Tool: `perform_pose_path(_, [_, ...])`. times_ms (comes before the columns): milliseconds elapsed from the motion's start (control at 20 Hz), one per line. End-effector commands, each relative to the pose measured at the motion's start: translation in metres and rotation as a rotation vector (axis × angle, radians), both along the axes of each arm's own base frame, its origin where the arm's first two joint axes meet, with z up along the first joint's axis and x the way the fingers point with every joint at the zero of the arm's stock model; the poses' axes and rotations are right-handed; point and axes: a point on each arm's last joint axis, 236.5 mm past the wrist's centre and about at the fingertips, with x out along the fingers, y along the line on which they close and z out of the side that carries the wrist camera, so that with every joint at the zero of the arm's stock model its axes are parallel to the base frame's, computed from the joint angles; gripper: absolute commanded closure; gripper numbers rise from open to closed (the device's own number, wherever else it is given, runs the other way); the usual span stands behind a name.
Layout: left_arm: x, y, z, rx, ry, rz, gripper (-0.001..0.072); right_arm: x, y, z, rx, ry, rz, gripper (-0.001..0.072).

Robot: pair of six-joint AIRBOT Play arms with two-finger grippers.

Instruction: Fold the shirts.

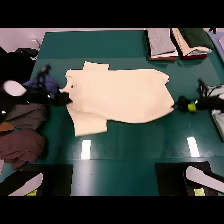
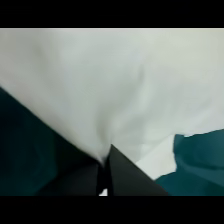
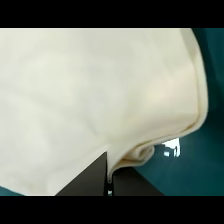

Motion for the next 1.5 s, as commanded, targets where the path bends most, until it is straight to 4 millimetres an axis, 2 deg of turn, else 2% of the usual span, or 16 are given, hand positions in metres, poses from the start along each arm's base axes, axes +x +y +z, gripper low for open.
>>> perform_pose_path(0, [0.001, 0.005, 0.118, 0.032, -0.273, -0.020, 0.0680, 0.031, 0.018, 0.113, -0.088, -0.290, 0.097, 0.0694])
perform_pose_path(150, [-0.028, 0.025, 0.285, 0.094, -0.682, 0.027, 0.0680, 0.026, 0.018, 0.273, -0.235, -0.684, 0.092, 0.0694])
perform_pose_path(200, [-0.049, 0.033, 0.341, 0.116, -0.824, 0.052, 0.0680, 0.014, 0.022, 0.321, -0.277, -0.800, 0.089, 0.0694])
perform_pose_path(300, [-0.098, 0.044, 0.431, 0.109, -1.041, 0.110, 0.0680, -0.017, 0.022, 0.398, -0.385, -0.973, 0.060, 0.0695])
perform_pose_path(350, [-0.124, 0.046, 0.465, 0.102, -1.135, 0.118, 0.0680, -0.033, 0.019, 0.427, -0.438, -1.026, 0.030, 0.0695])
perform_pose_path(450, [-0.163, 0.049, 0.507, 0.088, -1.261, 0.133, 0.0681, -0.062, 0.009, 0.463, -0.541, -1.077, -0.021, 0.0695])
perform_pose_path(550, [-0.184, 0.052, 0.529, 0.068, -1.334, 0.152, 0.0681, -0.080, 0.005, 0.481, -0.594, -1.091, -0.043, 0.0695])
perform_pose_path(600, [-0.184, 0.052, 0.531, 0.067, -1.341, 0.155, 0.0681, -0.084, 0.005, 0.484, -0.607, -1.084, -0.040, 0.0696])
perform_pose_path(650, [-0.179, 0.052, 0.526, 0.074, -1.324, 0.154, 0.0681, -0.085, 0.006, 0.483, -0.610, -1.061, -0.025, 0.0695])
perform_pose_path(750, [-0.147, 0.051, 0.498, 0.097, -1.218, 0.142, 0.0681, -0.075, 0.005, 0.470, -0.605, -0.982, 0.025, 0.0696])
perform_pose_path(850, [-0.091, 0.045, 0.439, 0.131, -1.017, 0.104, 0.0680, -0.051, -0.002, 0.445, -0.579, -0.872, 0.065, 0.0696])
perform_pose_path(950, [-0.036, 0.038, 0.364, 0.156, -0.784, 0.058, 0.0680, -0.019, -0.011, 0.408, -0.542, -0.744, 0.101, 0.0696])
perform_pose_path(1100, [0.035, 0.031, 0.248, 0.169, -0.478, 0.017, 0.0680, 0.031, -0.027, 0.330, -0.453, -0.496, 0.153, 0.0696])
perform_pose_path(1300, [0.099, 0.025, 0.097, 0.171, -0.149, -0.004, 0.0679, 0.079, -0.031, 0.190, -0.333, -0.137, 0.231, 0.0696])
perform_pose_path(1400, [0.122, 0.021, 0.043, 0.158, -0.056, -0.010, 0.0679, 0.093, -0.027, 0.118, -0.347, -0.015, 0.249, 0.0696])
perform_pose_path(1450, [0.133, 0.020, 0.018, 0.155, -0.022, -0.003, 0.0679, 0.102, -0.026, 0.092, -0.360, 0.007, 0.238, 0.0696])
